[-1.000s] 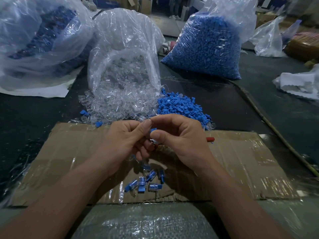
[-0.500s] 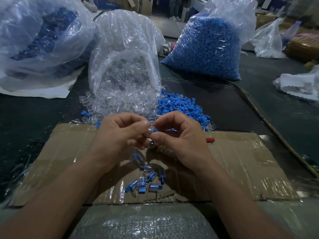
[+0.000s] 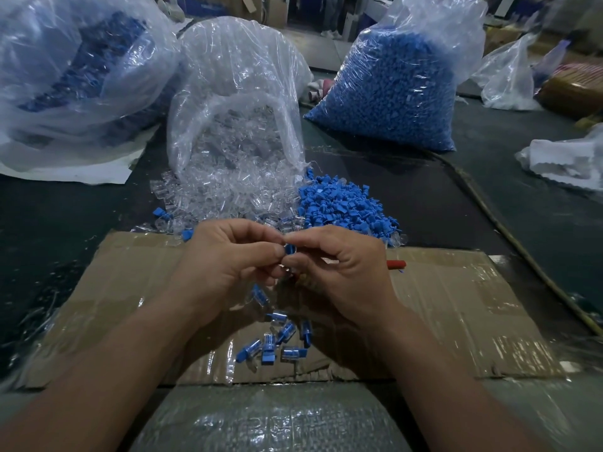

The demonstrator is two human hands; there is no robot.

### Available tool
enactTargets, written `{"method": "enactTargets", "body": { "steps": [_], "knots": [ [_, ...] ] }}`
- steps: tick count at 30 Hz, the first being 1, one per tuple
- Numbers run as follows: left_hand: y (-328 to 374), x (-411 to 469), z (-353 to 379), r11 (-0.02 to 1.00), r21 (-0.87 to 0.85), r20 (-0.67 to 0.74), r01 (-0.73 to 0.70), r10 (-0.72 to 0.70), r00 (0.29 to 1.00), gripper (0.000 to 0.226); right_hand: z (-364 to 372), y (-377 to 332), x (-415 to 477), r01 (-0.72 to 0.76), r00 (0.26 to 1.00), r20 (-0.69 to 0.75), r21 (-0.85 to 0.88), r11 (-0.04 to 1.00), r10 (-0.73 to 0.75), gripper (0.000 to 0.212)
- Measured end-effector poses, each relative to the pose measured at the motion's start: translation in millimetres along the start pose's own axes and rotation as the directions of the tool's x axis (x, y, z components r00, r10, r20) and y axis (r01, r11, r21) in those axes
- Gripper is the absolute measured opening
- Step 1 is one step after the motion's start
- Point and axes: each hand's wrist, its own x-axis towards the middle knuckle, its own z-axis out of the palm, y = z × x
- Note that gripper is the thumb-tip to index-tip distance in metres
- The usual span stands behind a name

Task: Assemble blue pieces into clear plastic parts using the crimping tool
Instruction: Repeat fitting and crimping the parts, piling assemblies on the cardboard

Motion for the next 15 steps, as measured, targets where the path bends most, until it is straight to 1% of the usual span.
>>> {"method": "enactTargets", "body": {
  "steps": [4,10,15],
  "knots": [
    [0.7,-0.3,0.0,1.000,-0.004,0.015,0.016,-0.016,1.000,0.011,-1.5,3.1,0.5,0.077,0.997,0.011,-0.055,0.996,-0.076,0.024],
    [0.6,0.2,0.4,0.999,-0.018,0.027,0.039,-0.038,0.999,0.012,-2.2,4.1,0.0,0.084,0.996,0.015,-0.075,0.994,-0.083,0.022],
    [-0.7,1.0,-1.4,0.999,0.025,0.036,0.042,-0.043,0.998,0.011,-2.1,4.1,0.0,0.124,0.992,0.034,-0.107,0.987,-0.121,0.021]
  ]
}}
